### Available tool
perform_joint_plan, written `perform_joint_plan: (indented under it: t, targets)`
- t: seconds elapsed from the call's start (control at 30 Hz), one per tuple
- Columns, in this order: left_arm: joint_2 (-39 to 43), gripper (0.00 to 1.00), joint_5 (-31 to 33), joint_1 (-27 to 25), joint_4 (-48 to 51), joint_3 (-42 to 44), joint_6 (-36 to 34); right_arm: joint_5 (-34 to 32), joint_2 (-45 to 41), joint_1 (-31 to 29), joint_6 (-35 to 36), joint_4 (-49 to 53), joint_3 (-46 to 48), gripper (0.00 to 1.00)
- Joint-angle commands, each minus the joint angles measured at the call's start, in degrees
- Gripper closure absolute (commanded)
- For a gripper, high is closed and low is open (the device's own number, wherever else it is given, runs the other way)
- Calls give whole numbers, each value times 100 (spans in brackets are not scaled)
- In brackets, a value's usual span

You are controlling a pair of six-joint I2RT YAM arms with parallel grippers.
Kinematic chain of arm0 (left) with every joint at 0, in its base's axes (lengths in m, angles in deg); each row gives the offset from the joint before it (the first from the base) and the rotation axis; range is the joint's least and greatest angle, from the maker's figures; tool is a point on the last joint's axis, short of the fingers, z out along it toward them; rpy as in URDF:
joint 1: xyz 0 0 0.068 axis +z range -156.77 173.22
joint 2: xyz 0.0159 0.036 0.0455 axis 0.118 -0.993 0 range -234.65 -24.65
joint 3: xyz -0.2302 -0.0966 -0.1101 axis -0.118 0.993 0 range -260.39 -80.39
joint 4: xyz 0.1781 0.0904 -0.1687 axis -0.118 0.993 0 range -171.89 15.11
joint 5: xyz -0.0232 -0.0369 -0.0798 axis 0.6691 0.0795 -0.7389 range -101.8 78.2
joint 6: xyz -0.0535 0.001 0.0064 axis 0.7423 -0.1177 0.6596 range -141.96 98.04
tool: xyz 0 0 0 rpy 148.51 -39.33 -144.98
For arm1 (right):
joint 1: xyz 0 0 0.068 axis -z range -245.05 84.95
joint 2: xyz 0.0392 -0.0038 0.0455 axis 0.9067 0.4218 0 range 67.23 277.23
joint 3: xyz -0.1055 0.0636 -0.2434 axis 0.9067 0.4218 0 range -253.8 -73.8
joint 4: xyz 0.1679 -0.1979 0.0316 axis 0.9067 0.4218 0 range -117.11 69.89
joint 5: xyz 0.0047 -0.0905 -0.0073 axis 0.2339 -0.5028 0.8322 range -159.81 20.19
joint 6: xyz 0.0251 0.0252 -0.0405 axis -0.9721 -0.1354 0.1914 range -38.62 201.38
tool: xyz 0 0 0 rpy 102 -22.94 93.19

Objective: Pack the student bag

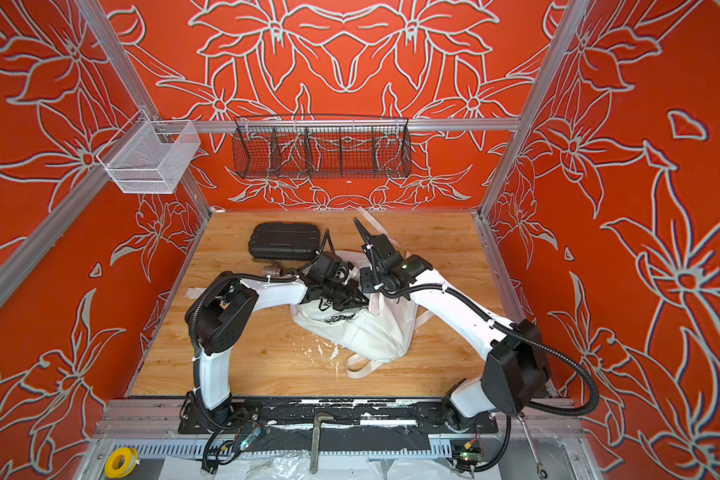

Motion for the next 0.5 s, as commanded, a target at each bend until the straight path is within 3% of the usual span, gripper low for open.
perform_joint_plan:
  t: [0.0,0.17,0.47]
  targets:
    - [-41,100,-190,0,145,-114,22,252,231,8,-109,555,-117,81]
    - [31,100,-161,22,265,-149,-20,291,366,8,-366,399,413,83]
    - [153,100,-38,52,371,-126,-41,-268,915,39,-496,1119,257,85]
